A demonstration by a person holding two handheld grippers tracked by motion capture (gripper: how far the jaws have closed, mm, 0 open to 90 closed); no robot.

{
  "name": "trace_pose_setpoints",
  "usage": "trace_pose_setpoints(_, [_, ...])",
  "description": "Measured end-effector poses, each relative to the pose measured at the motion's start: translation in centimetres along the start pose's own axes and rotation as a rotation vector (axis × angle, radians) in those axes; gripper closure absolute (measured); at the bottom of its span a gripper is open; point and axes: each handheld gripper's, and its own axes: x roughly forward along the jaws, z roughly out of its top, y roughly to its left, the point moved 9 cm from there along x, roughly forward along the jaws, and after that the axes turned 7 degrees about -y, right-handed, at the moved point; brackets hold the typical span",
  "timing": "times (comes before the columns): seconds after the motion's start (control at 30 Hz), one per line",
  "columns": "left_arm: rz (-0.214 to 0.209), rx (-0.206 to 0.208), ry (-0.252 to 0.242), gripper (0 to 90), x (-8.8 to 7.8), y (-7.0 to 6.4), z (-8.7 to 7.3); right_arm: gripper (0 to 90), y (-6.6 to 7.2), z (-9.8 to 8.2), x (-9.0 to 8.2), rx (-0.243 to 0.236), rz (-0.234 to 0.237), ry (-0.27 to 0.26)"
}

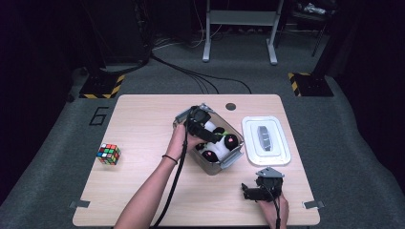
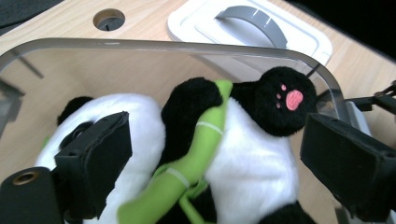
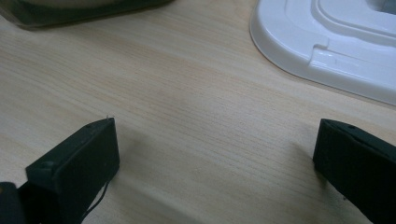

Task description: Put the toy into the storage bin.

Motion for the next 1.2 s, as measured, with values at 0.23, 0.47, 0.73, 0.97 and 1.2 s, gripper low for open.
trace_pose_setpoints(0.23, [0.012, -0.031, -0.038, 0.4, -2.1, 1.4, -1.1, 0.0, 0.0, 0.0, 0.0, -0.005, 0.000, 0.002])
trace_pose_setpoints(0.47, [0.039, -0.041, -0.076, 0.0, -4.1, 2.4, -2.3, 0.0, 0.0, 0.0, 0.0, -0.005, 0.000, 0.002])
trace_pose_setpoints(0.73, [0.083, -0.060, -0.119, 0.0, -6.6, 4.0, -4.1, 0.0, 0.0, 0.0, 0.0, -0.005, 0.000, 0.002])
trace_pose_setpoints(0.97, [0.128, -0.078, -0.142, 0.0, -8.6, 5.1, -5.6, 0.0, 0.0, 0.0, 0.0, -0.005, 0.000, 0.002])
trace_pose_setpoints(1.2, [0.151, -0.101, -0.174, 0.0, -10.1, 6.1, -7.5, 0.0, 0.0, 0.0, 0.0, -0.005, 0.000, 0.002])
